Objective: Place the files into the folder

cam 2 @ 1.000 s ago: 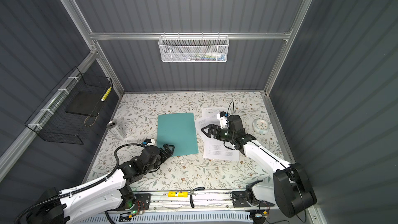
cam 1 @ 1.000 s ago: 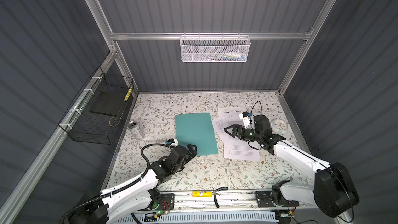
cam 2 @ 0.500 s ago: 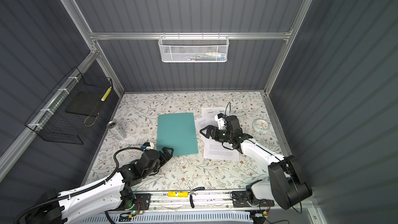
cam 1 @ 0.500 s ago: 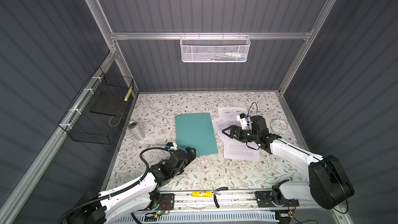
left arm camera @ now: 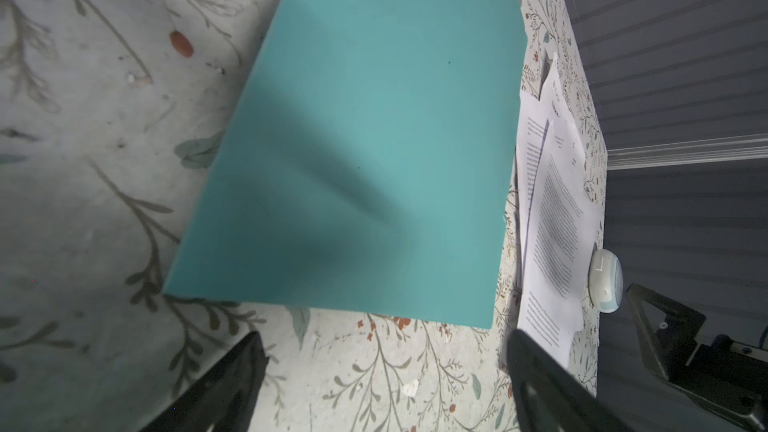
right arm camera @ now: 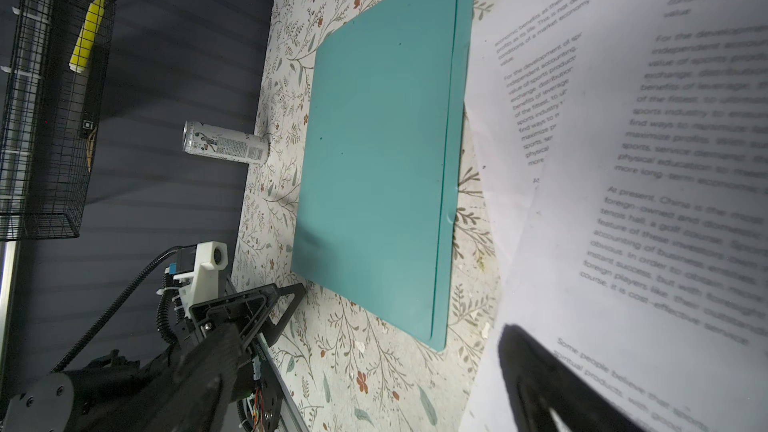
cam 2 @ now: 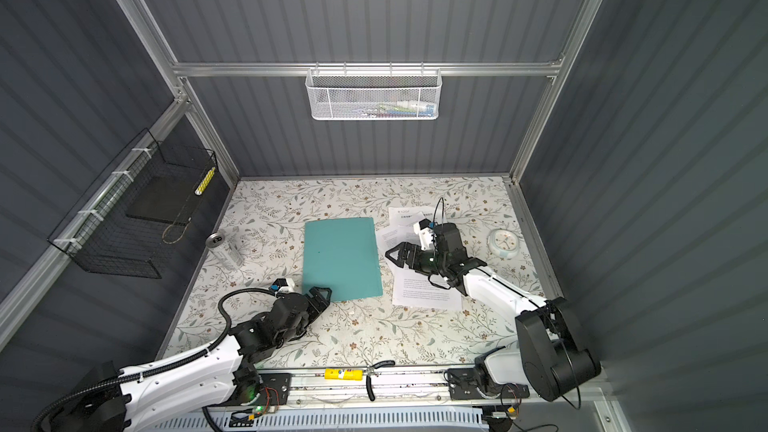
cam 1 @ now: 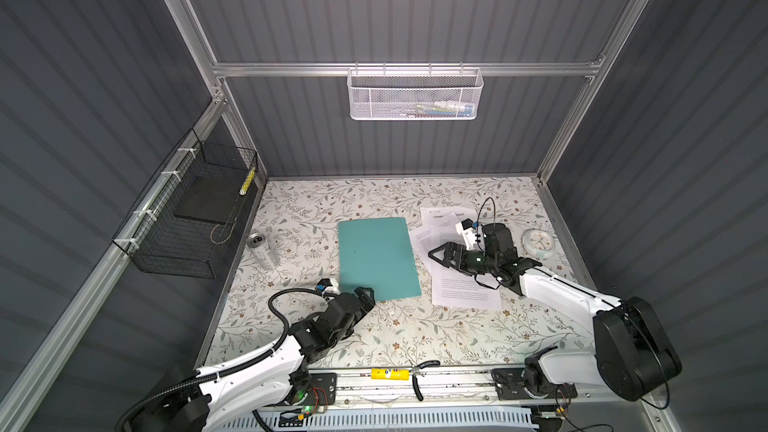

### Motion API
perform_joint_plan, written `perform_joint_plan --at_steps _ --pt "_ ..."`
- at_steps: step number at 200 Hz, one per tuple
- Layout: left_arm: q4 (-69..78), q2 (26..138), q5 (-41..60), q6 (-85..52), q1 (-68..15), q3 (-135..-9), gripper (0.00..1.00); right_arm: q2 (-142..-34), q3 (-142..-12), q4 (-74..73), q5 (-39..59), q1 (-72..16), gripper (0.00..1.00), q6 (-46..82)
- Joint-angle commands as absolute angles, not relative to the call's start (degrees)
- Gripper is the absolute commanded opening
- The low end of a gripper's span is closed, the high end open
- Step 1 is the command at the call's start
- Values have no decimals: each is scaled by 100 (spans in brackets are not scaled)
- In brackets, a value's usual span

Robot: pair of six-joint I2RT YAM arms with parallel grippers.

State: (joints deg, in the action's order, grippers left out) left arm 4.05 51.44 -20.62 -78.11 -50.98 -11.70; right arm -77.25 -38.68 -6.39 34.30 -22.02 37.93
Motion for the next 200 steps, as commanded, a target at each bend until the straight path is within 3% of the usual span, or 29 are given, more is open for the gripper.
perform_joint_plan --at_steps 1,200 --pt "867 5252 -2258 -7956 -5128 -935 90 -7756 -3959 -654 3398 -2227 99 3683" --pt "2663 4744 -2936 -8023 -5128 193 78 -8265 -3656 -1642 3691 -2224 98 4122"
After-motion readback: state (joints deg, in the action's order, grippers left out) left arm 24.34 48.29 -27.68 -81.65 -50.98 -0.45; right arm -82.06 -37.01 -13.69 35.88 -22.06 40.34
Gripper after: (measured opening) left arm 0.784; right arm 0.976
